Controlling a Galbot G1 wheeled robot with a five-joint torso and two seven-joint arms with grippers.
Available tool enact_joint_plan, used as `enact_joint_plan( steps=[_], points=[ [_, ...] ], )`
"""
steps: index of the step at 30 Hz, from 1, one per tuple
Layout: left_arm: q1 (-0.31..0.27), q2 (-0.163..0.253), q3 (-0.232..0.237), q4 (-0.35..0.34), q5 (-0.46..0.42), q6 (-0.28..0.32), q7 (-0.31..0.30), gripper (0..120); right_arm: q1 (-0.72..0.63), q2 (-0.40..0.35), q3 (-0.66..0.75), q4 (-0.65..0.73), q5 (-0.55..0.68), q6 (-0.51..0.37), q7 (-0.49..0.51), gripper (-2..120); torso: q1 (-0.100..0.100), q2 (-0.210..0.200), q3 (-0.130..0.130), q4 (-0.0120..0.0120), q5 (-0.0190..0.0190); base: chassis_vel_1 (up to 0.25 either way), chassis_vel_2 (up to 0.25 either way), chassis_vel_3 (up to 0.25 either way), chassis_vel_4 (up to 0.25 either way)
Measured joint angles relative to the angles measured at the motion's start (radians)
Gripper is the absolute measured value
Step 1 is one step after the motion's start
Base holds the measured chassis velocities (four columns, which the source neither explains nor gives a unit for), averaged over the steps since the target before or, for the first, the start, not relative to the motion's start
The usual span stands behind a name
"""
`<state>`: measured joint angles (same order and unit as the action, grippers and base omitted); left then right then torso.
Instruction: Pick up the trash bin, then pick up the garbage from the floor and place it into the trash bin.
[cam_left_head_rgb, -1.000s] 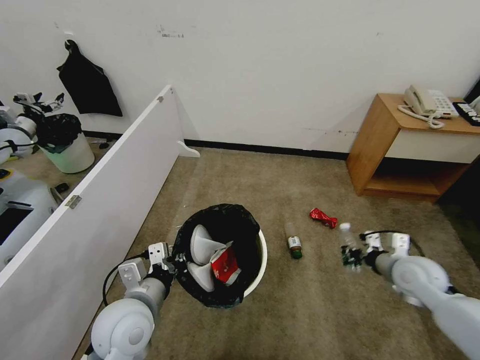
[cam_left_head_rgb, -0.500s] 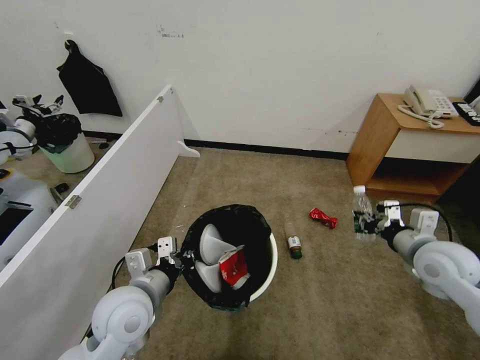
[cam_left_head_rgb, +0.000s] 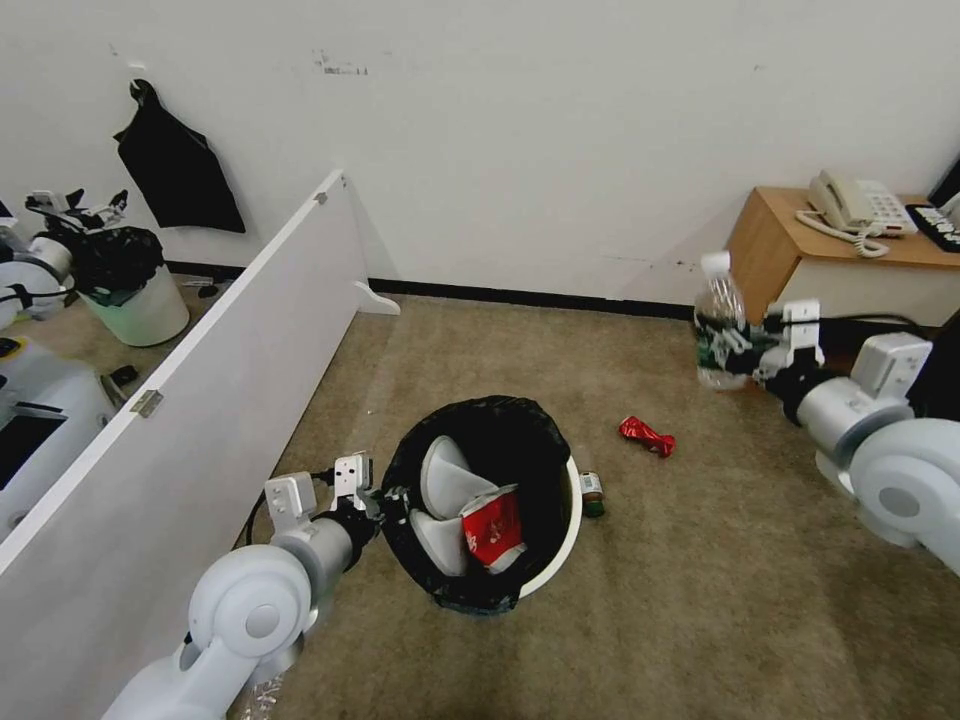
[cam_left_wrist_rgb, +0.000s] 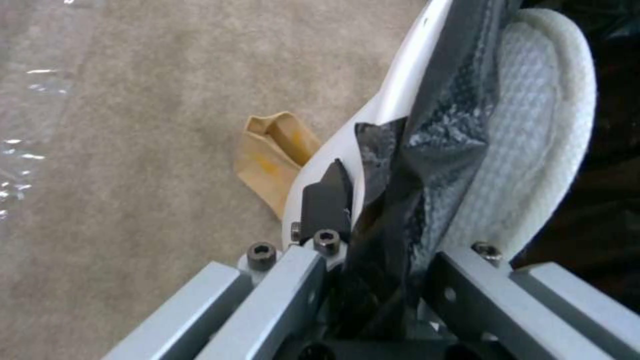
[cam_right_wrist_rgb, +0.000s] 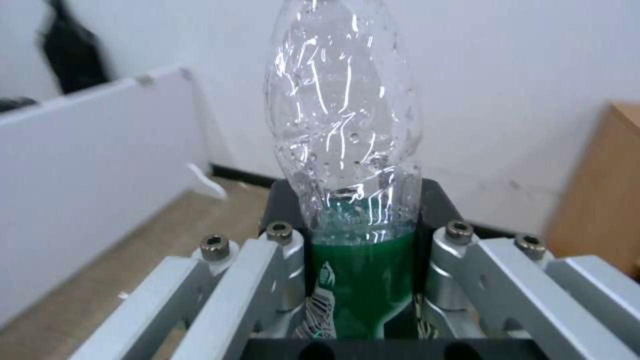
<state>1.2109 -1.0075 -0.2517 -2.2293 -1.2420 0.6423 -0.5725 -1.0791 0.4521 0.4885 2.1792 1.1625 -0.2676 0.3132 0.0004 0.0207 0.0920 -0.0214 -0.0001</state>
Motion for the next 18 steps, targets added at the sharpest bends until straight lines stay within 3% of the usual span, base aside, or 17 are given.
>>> enact_joint_plan(
  steps=[9,18],
  points=[
    [-0.032,-0.015,0.048,0.015,-0.006,0.019,-0.016,1,0.056,-0.009,0.0,0.077,0.033,0.047,-0.047,21,0.0,0.0,0.0,0.0002,0.0,0.0,0.0,0.0,0.0],
    [-0.12,-0.048,0.155,0.039,-0.075,0.03,-0.117,1,0.098,-0.043,0.019,0.23,0.176,0.066,-0.037,21,0.0,0.0,0.0,0.0001,-0.0001,0.0,0.0,0.0,0.0]
  ],
)
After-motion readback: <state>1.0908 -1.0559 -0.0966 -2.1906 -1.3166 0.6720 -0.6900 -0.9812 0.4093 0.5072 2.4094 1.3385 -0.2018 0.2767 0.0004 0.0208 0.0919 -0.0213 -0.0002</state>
